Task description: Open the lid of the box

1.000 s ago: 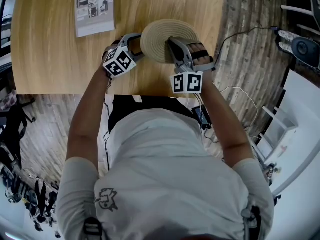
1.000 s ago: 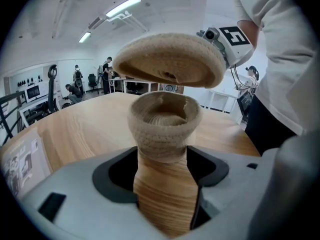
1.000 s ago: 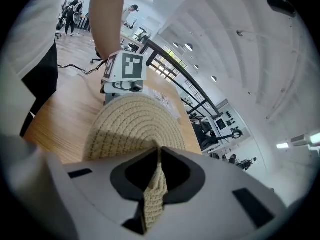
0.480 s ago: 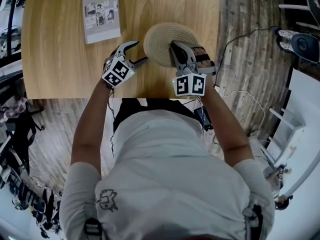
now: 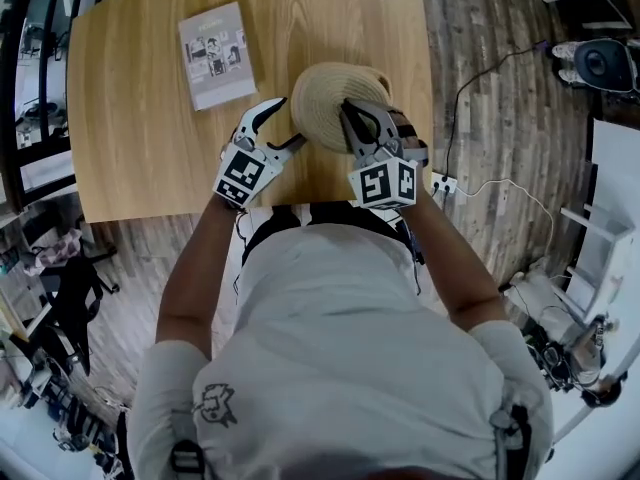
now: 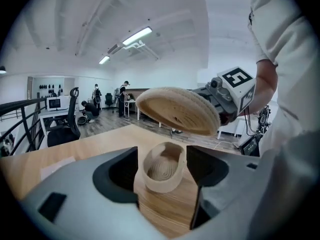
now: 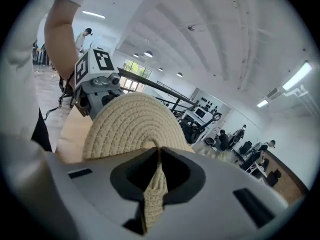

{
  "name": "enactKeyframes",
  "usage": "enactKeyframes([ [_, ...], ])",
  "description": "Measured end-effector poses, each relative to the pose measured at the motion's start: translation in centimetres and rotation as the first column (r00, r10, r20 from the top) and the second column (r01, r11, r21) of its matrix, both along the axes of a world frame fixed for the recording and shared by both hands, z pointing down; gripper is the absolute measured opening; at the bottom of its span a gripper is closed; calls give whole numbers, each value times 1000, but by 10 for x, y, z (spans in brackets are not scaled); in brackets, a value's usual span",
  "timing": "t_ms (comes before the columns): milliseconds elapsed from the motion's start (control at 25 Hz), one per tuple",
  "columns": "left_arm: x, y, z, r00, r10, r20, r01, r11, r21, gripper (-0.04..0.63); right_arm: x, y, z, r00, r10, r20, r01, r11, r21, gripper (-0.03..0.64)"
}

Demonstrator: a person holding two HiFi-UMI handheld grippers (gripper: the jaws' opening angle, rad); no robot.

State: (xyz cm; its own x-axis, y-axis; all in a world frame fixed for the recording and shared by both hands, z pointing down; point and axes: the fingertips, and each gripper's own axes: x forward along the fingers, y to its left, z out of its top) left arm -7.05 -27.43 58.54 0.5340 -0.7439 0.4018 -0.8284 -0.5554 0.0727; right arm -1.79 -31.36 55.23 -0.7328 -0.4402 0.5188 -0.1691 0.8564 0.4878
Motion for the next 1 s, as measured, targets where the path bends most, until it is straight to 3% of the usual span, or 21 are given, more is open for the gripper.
enactKeyframes([
  [240,-4,19,-56,998,-43,-41,46,997,68,280,5,28,-31,993,79,83,-77,997,-30,32],
  [440,-13,47,-95,996,-73,-54,79,989,123,196,10,52,-63,969,166,184,-153,985,-80,32],
  [640,-26,81,-128,988,-102,-117,118,983,139,82,7,86,-87,946,193,261,-165,978,-124,32],
  [760,-28,103,-145,990,-94,-109,113,978,176,34,9,109,-99,931,211,299,-177,974,-139,32],
  [1000,-36,140,-161,992,-58,-116,81,974,213,6,13,151,-118,897,257,361,-217,965,-149,32],
])
